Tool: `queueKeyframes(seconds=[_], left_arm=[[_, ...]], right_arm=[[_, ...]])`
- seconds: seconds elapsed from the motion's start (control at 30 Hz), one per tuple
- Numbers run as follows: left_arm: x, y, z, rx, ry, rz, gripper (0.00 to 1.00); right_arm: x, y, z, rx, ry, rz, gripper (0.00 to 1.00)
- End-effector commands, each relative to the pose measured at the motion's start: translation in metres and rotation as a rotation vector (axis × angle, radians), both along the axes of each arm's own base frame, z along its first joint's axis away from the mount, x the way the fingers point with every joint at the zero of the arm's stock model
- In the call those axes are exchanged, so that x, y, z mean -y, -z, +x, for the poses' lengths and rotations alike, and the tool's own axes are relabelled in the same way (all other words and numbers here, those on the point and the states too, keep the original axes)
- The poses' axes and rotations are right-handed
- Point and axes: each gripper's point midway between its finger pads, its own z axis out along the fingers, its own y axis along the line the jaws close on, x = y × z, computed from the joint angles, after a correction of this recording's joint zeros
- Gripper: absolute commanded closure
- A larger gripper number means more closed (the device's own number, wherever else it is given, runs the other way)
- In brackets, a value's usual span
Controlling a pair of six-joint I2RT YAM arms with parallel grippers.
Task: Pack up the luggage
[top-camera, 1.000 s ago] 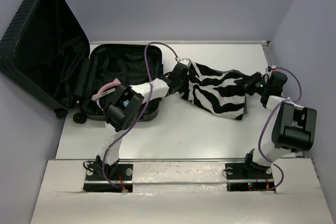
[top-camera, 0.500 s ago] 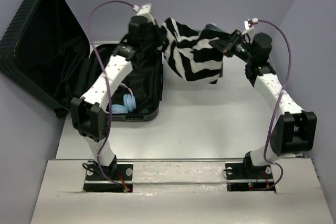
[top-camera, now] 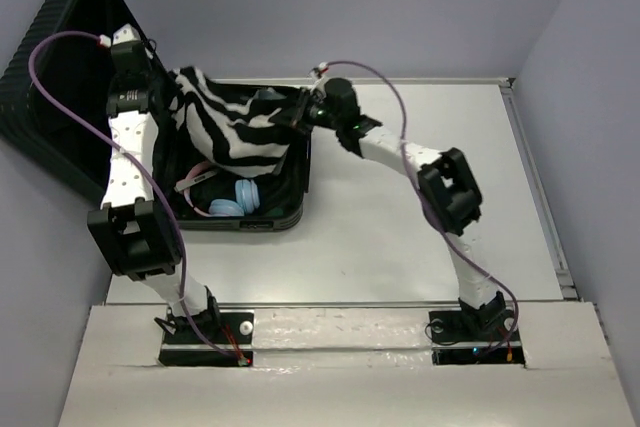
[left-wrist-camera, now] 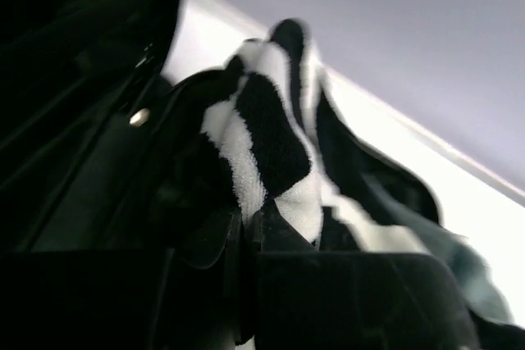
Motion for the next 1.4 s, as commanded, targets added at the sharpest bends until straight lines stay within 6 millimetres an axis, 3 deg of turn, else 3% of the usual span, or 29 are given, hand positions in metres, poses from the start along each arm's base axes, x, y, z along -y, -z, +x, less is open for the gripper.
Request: queueKeyframes(seconds=[0.0, 0.03, 0.07, 0.1, 0.13, 0.2, 0.3, 0.33, 0.4, 0.5, 0.53, 0.6, 0.63, 0.67, 0.7, 0.73, 0.83, 0.9, 0.93, 1.0, 1.03, 1.07, 1.1, 1.17, 1.2, 1.3, 1.33, 1.37], left_arm=[[-0.027, 0.027, -0.012, -0.047, -0.091, 0.016, 0.87], [-0.035, 0.033, -0.014, -0.062, -0.129, 0.035, 0.71], [-0.036, 0.043, -0.017, -0.081, -0.135, 0.037, 0.62], [-0.035, 0.046, -0.018, -0.079, -0.132, 0.034, 0.51], [-0.032, 0.037, -0.019, -0.046, -0.121, 0.023, 0.33], [-0.027, 0.027, -0.024, -0.019, -0.110, 0.015, 0.22], [-0.021, 0.008, -0.032, 0.018, -0.112, 0.037, 0.15], [-0.022, -0.007, -0.040, 0.045, -0.136, 0.061, 0.14], [-0.019, -0.032, -0.057, 0.091, -0.162, 0.098, 0.13], [-0.001, -0.052, -0.074, 0.140, -0.153, 0.136, 0.13], [-0.001, -0.070, -0.090, 0.183, -0.185, 0.159, 0.13], [0.018, -0.075, -0.106, 0.201, -0.162, 0.190, 0.13], [0.029, -0.083, -0.123, 0.232, -0.163, 0.204, 0.14], [0.026, -0.097, -0.144, 0.278, -0.186, 0.209, 0.14], [0.025, -0.100, -0.155, 0.291, -0.190, 0.209, 0.14], [0.021, -0.088, -0.164, 0.269, -0.205, 0.217, 0.14], [-0.009, -0.088, -0.213, 0.269, -0.354, 0.272, 0.16], [-0.027, -0.069, -0.237, 0.223, -0.454, 0.317, 0.16], [-0.044, -0.069, -0.264, 0.222, -0.557, 0.344, 0.17], [-0.060, -0.051, -0.287, 0.166, -0.658, 0.392, 0.19], [-0.074, -0.055, -0.316, 0.196, -0.780, 0.395, 0.20], [-0.079, -0.038, -0.322, 0.171, -0.803, 0.435, 0.20], [-0.085, -0.044, -0.334, 0.235, -0.867, 0.419, 0.21], [-0.090, -0.028, -0.335, 0.175, -0.907, 0.477, 0.21], [-0.092, -0.025, -0.326, 0.139, -0.932, 0.506, 0.20], [-0.097, -0.036, -0.313, 0.079, -0.975, 0.533, 0.19], [-0.101, -0.033, -0.296, 0.022, -0.966, 0.573, 0.18], [-0.115, -0.046, -0.295, 0.023, -0.991, 0.565, 0.18]], right_arm=[[-0.056, 0.062, -0.002, -0.018, -0.030, -0.141, 0.72], [-0.061, 0.074, -0.001, -0.019, -0.034, -0.186, 0.62], [-0.065, 0.087, -0.001, -0.015, -0.045, -0.246, 0.52], [-0.063, 0.086, 0.002, -0.001, -0.034, -0.259, 0.37], [-0.065, 0.084, 0.000, 0.016, -0.028, -0.268, 0.32], [-0.060, 0.069, 0.003, 0.064, -0.007, -0.289, 0.20], [-0.052, 0.051, 0.010, 0.120, 0.026, -0.349, 0.03], [-0.049, 0.048, 0.012, 0.127, 0.038, -0.370, 0.01], [-0.039, 0.035, 0.018, 0.165, 0.080, -0.431, 0.00], [-0.026, 0.016, 0.023, 0.230, 0.130, -0.475, 0.00], [-0.021, 0.001, 0.022, 0.257, 0.142, -0.473, 0.00], [-0.015, -0.011, 0.021, 0.304, 0.147, -0.503, 0.00], [-0.010, -0.022, 0.017, 0.318, 0.150, -0.509, 0.00], [-0.005, -0.026, 0.018, 0.341, 0.159, -0.531, 0.00], [0.001, -0.032, 0.015, 0.350, 0.168, -0.547, 0.00], [0.006, -0.032, 0.014, 0.350, 0.176, -0.567, 0.00], [0.020, -0.030, 0.003, 0.358, 0.173, -0.609, 0.03], [0.031, -0.024, -0.015, 0.359, 0.148, -0.610, 0.18], [0.032, -0.023, -0.025, 0.364, 0.122, -0.593, 0.31], [0.042, -0.018, -0.049, 0.373, 0.091, -0.557, 0.42], [0.045, -0.014, -0.056, 0.376, 0.078, -0.544, 0.43], [0.045, -0.018, -0.062, 0.393, 0.073, -0.513, 0.43], [0.050, -0.003, -0.076, 0.372, 0.039, -0.517, 0.42], [0.053, 0.004, -0.083, 0.379, 0.024, -0.508, 0.37], [0.056, 0.018, -0.089, 0.363, 0.006, -0.524, 0.31], [0.059, 0.036, -0.095, 0.355, -0.025, -0.552, 0.24], [0.064, 0.045, -0.096, 0.339, -0.037, -0.558, 0.24], [0.061, 0.046, -0.104, 0.343, -0.081, -0.542, 0.24]])
